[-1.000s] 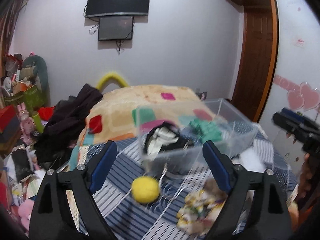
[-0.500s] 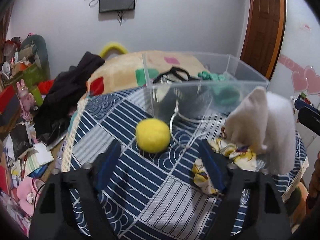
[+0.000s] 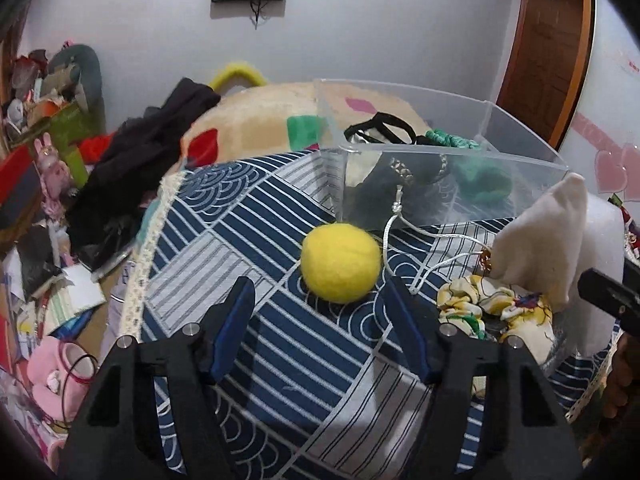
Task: Organize soft objects
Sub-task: 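Grasp the white foam block with the right tool and lift it, then grasp the yellow ball with the left tool while the right tool holds the foam block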
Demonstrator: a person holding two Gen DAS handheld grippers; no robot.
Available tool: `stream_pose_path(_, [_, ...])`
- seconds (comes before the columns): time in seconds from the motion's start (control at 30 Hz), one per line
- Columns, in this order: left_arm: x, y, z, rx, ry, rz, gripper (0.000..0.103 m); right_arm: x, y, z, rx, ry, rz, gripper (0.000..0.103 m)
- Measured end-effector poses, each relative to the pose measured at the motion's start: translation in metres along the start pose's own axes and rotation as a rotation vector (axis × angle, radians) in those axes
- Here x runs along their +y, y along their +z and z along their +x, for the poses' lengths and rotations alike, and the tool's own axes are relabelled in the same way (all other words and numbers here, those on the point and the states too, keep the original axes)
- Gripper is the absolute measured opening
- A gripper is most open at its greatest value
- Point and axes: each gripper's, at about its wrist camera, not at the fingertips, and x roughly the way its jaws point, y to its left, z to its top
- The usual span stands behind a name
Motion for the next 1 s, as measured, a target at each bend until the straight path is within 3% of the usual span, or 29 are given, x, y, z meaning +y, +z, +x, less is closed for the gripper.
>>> stream_pose_path(0.1, [-0.003, 0.005, 0.011, 0.006, 0.009, 0.013, 0.066, -0.004, -0.002, -0.001, 0.005, 0.015, 0.012, 0.096])
stream_pose_path(0.17, [-0.005, 0.009, 0.016, 0.015, -0.006, 0.015, 0.064, -0.003, -0.002, -0.003, -0.005, 0.012, 0.003, 0.087])
stream_pose_path(0.2, [-0.006, 0.011, 0.018, 0.015, -0.014, 0.016, 0.063, -0.002, -0.002, -0.004, -0.012, 0.012, -0.011, 0.087])
stream_pose_path(0.3, [-0.009, 0.015, 0.024, 0.011, -0.013, 0.026, 0.045, 0.003, -0.003, -0.009, -0.024, 0.006, -0.042, 0.086])
stream_pose_path(0.43, [-0.008, 0.011, 0.020, -0.008, -0.016, 0.023, 0.044, 0.010, -0.003, -0.019, -0.061, -0.012, -0.084, 0.085])
stream_pose_path(0.7, [-0.009, 0.002, -0.010, -0.052, -0.022, -0.005, 0.044, 0.008, 0.005, -0.030, -0.102, -0.034, -0.052, 0.085])
stream_pose_path(1.0, [-0.031, 0.024, -0.062, -0.204, -0.039, 0.038, 0.044, 0.010, 0.027, -0.052, -0.195, -0.094, -0.069, 0.085])
